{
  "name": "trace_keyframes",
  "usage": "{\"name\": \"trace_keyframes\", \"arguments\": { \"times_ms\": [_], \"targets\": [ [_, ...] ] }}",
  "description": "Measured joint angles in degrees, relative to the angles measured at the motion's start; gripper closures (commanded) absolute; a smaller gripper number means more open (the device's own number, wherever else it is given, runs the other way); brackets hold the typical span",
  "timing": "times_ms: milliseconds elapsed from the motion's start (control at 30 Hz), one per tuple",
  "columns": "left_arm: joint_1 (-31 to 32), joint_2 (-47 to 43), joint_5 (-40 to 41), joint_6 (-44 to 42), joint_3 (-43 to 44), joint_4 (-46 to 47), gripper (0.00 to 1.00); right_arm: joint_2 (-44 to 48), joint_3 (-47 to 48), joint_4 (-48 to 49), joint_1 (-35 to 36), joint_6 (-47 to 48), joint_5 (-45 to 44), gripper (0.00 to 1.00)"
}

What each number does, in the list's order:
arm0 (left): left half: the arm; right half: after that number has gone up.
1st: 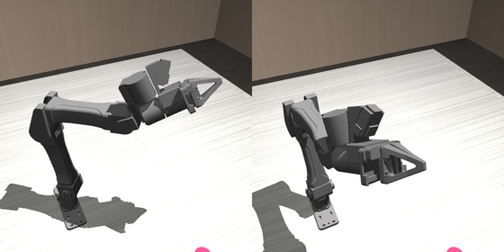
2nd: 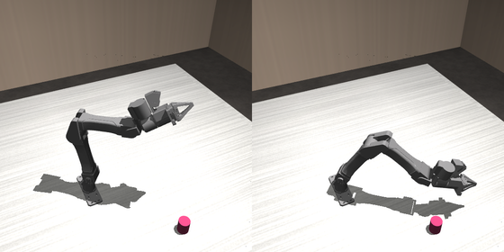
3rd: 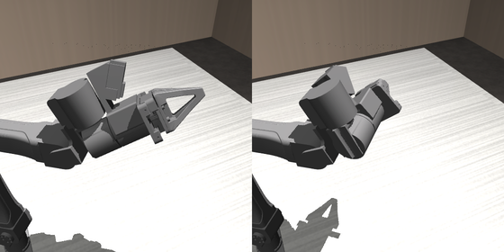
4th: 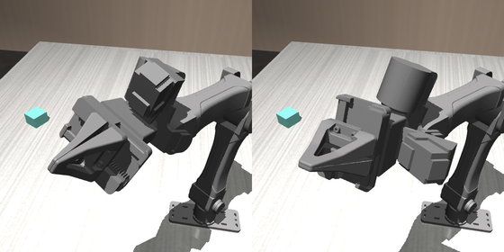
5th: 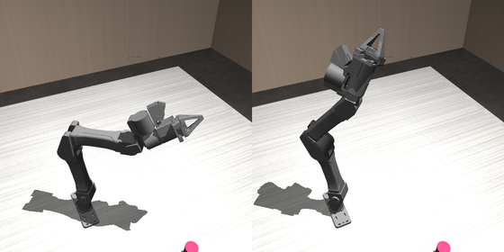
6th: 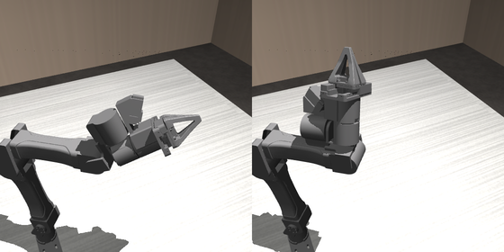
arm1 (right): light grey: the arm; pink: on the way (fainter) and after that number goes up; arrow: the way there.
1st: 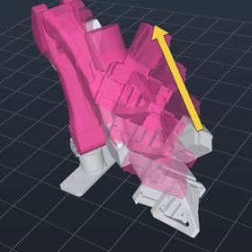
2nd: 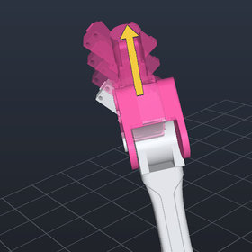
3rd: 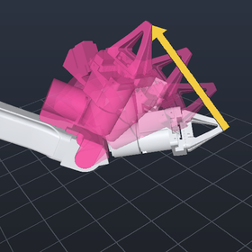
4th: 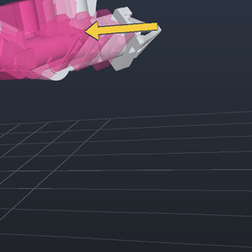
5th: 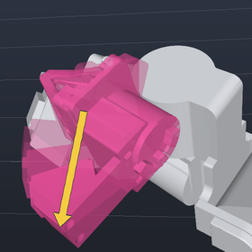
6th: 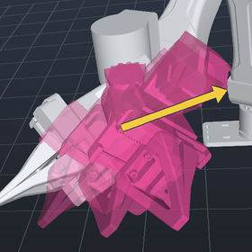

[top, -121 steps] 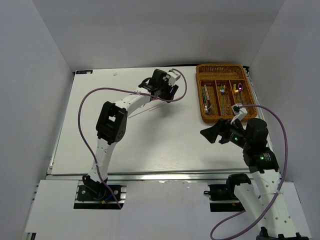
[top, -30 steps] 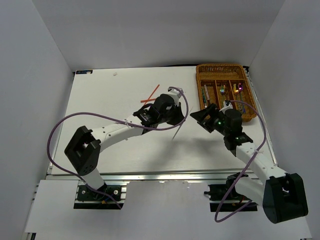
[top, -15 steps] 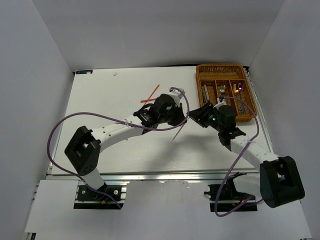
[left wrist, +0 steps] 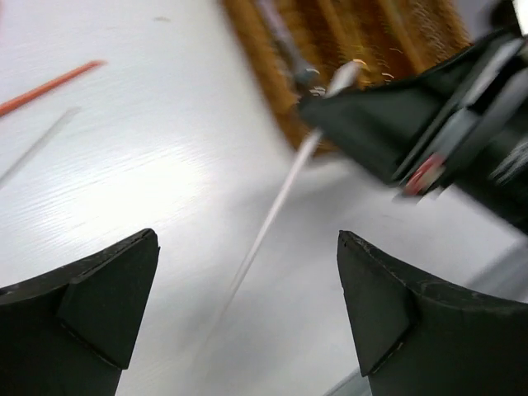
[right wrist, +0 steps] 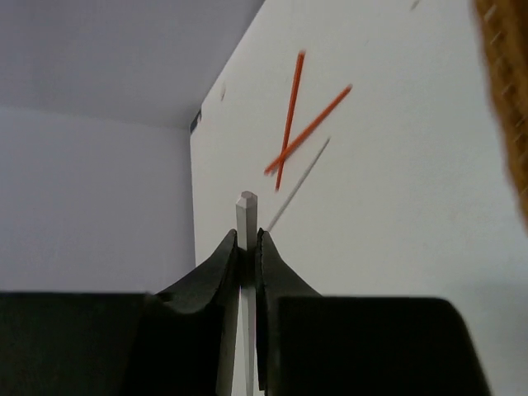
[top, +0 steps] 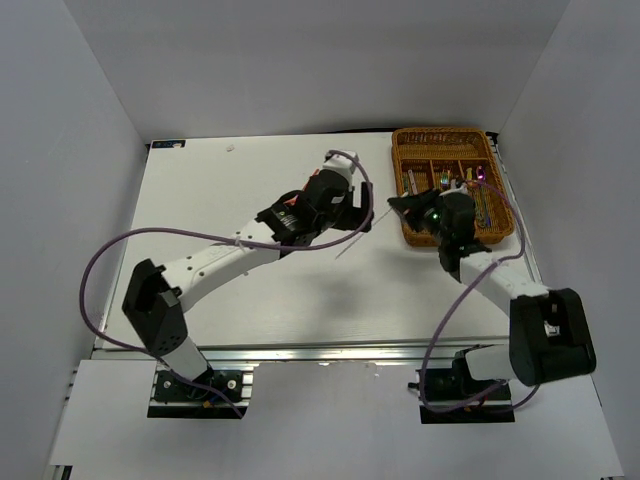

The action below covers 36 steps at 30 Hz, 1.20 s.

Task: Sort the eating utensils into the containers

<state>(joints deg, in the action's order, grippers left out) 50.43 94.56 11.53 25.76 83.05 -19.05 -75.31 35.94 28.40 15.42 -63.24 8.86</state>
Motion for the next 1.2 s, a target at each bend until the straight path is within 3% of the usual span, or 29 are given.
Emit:
{"name": "trace_keyframes", "arguments": {
  "times_ms": [200, 367, 567, 700, 1100, 1133, 1200],
  "targets": [
    [-0.09, -15.54, 15.02, 1.11, -11.74, -4.63, 0.02, -16.81, 18.78, -1.16, -11.74, -2.71, -4.96, 1.00],
    [-0.04, -24.85, 17.38, 2.38, -21.38, -2.75, 0.02, -34.99, 37.13, -0.90, -20.15, -4.59, -6.69, 1.00],
    [-0.04, -21.79, 13.05, 3.54, -30.27, -0.68, 0.02, -51.32, 52.22, 0.52, -24.87, -7.58, -8.79, 1.00],
    [-0.04, -18.64, 9.09, 3.56, -31.26, 1.97, 0.02, -60.00, 61.77, 0.55, -25.49, -8.44, -9.09, 1.00],
    [-0.04, -12.90, 7.96, 3.45, -31.32, 6.21, 0.02, -70.71, 79.84, -1.51, -25.05, -5.92, -11.72, 1.00],
    [-0.04, -12.85, 8.02, 3.48, -31.32, 6.19, 0.02, -70.77, 79.87, -1.62, -25.05, -5.51, -11.72, 0.91],
    [-0.04, -12.85, 8.37, 3.48, -31.32, 6.01, 0.02, -70.79, 79.78, -1.64, -25.05, -4.48, -11.72, 0.83]
  ]
}}
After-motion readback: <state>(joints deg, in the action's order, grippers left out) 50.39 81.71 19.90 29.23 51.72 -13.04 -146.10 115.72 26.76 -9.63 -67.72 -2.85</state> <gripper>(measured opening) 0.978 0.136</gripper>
